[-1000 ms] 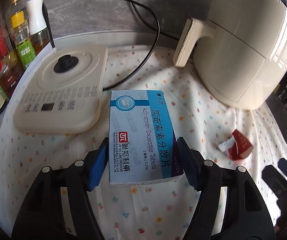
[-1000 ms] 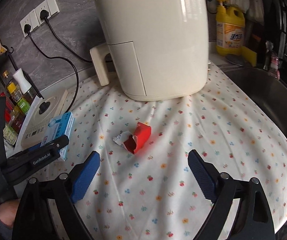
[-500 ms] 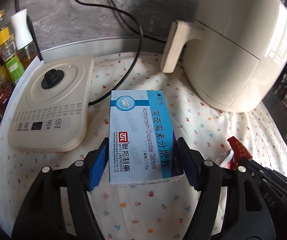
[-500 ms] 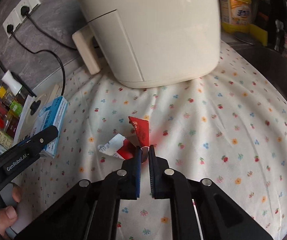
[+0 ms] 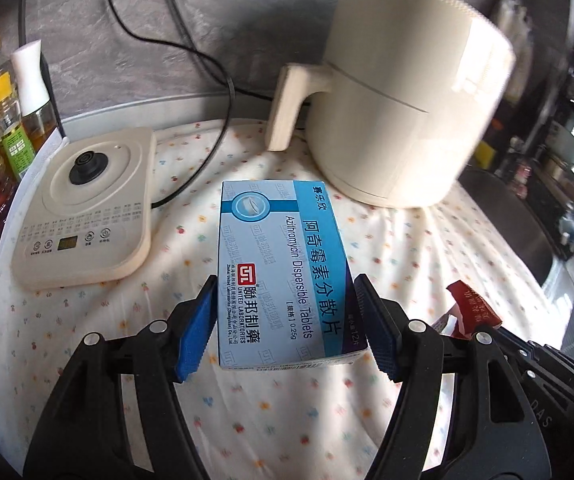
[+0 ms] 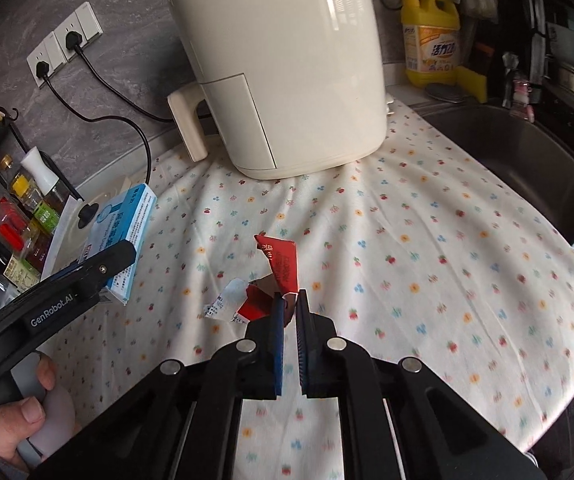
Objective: Collect trash
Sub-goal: 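Carry the tablet box and red packet over the white bin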
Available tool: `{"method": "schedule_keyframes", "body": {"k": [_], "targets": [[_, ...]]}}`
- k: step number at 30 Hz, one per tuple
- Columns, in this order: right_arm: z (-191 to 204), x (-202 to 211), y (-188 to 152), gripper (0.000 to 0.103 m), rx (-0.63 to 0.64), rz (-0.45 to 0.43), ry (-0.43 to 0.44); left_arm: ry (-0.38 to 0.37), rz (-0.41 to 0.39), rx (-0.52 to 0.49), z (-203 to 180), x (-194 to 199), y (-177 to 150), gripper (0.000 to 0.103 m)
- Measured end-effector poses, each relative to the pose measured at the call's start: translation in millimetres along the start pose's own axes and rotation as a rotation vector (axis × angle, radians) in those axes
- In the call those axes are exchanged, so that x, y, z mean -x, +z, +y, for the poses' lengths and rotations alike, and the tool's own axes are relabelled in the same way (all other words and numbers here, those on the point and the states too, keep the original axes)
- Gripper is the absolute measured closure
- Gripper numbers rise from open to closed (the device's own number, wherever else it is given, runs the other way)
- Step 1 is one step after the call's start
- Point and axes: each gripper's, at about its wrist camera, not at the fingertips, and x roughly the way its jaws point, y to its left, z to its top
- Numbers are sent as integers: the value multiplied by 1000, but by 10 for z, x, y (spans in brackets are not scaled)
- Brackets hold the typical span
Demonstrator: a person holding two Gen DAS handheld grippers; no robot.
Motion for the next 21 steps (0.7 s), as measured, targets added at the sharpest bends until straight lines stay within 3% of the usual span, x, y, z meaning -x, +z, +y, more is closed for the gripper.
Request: {"method": "schedule_keyframes", "body": {"k": [9, 21], "targets": [[-87, 602, -433, 97, -57, -53, -85, -119, -10, -77, -278, 308, -259, 36], [-541, 1319, -910, 97, -162, -118, -189, -250, -6, -189, -923, 632, -635, 36]]}}
